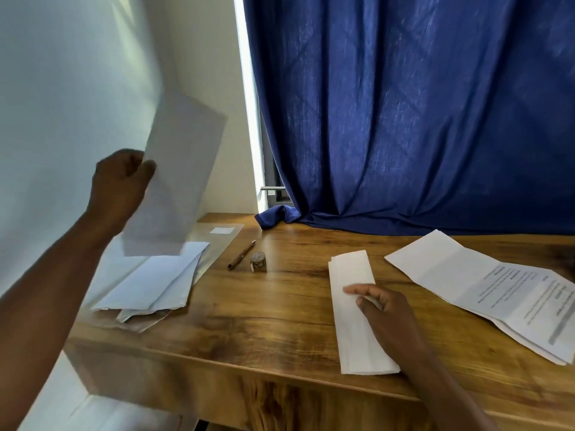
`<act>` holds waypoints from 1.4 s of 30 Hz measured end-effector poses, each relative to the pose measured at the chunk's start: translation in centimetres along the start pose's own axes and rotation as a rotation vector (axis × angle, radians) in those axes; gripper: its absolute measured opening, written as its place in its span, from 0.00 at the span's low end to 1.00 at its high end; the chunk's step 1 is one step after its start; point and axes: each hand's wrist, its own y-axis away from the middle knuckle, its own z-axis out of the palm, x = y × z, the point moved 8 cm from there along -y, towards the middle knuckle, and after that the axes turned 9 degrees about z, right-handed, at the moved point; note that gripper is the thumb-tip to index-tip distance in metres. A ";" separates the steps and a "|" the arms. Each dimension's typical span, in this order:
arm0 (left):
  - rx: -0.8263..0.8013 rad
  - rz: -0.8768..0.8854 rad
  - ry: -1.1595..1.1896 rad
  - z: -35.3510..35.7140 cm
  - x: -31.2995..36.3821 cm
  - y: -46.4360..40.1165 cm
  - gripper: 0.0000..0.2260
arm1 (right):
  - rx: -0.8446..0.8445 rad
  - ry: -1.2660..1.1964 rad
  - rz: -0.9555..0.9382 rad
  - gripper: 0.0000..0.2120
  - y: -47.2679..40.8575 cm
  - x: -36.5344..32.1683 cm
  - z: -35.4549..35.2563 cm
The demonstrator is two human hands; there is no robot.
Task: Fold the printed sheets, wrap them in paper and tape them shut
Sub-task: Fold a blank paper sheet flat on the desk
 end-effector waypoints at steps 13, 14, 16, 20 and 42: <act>0.106 -0.790 1.284 12.0 8.8 19.8 0.09 | -0.195 -0.357 -0.104 0.35 4.6 -3.6 -1.2; 0.120 -0.858 1.307 12.8 9.2 21.5 0.11 | -0.202 -0.355 -0.108 0.36 4.8 -3.4 -1.3; 0.127 -0.987 1.352 14.1 9.6 24.3 0.13 | -0.187 -0.336 -0.069 0.32 5.1 -3.3 -1.7; -0.020 -1.121 1.275 15.1 9.2 28.1 0.18 | -0.194 -0.279 0.135 0.15 4.8 -1.9 -2.4; -0.931 0.565 -0.070 25.0 14.9 23.2 0.54 | -0.037 -0.239 0.263 0.12 2.6 0.9 -5.2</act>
